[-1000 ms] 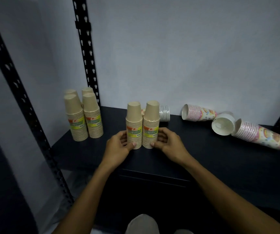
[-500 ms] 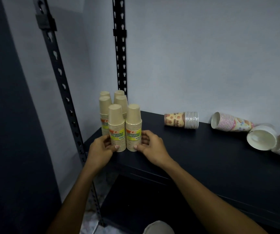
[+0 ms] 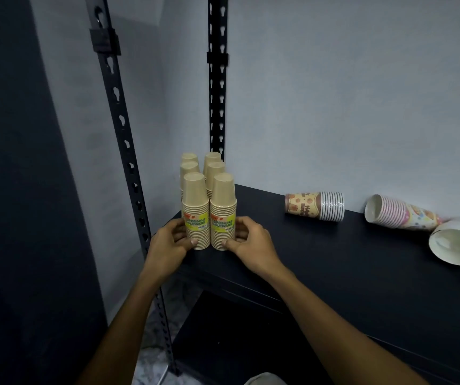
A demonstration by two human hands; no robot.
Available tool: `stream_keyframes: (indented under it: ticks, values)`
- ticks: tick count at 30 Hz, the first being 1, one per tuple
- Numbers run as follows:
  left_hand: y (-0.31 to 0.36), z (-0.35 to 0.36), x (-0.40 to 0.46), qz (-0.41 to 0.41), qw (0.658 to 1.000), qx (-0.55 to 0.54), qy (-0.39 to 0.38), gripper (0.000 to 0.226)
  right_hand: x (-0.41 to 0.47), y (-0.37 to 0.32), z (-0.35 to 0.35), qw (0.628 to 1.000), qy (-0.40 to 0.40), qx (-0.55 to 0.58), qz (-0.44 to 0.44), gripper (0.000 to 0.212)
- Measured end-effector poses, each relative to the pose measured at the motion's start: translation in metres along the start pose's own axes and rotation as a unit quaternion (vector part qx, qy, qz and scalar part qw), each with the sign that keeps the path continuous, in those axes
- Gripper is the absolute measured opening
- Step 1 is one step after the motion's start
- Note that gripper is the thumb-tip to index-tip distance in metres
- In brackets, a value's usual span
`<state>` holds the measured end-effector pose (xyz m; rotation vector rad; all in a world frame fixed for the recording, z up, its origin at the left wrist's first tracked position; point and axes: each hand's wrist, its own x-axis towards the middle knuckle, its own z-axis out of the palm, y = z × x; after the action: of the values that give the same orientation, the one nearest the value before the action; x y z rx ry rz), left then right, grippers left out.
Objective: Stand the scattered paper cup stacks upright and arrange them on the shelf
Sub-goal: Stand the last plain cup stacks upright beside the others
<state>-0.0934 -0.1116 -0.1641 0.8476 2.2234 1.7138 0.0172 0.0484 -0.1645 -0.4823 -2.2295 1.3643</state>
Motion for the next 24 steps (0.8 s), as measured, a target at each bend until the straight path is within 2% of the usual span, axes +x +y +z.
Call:
stream_keyframes:
  ticks: [24]
  values:
    - [-0.0098, -0.004, 0.0014, 0.025, 0.999, -0.02, 0.022, 0.051, 0.0005, 0.001, 0.0038, 1.0, 0.005, -0.025, -0.012, 0.05]
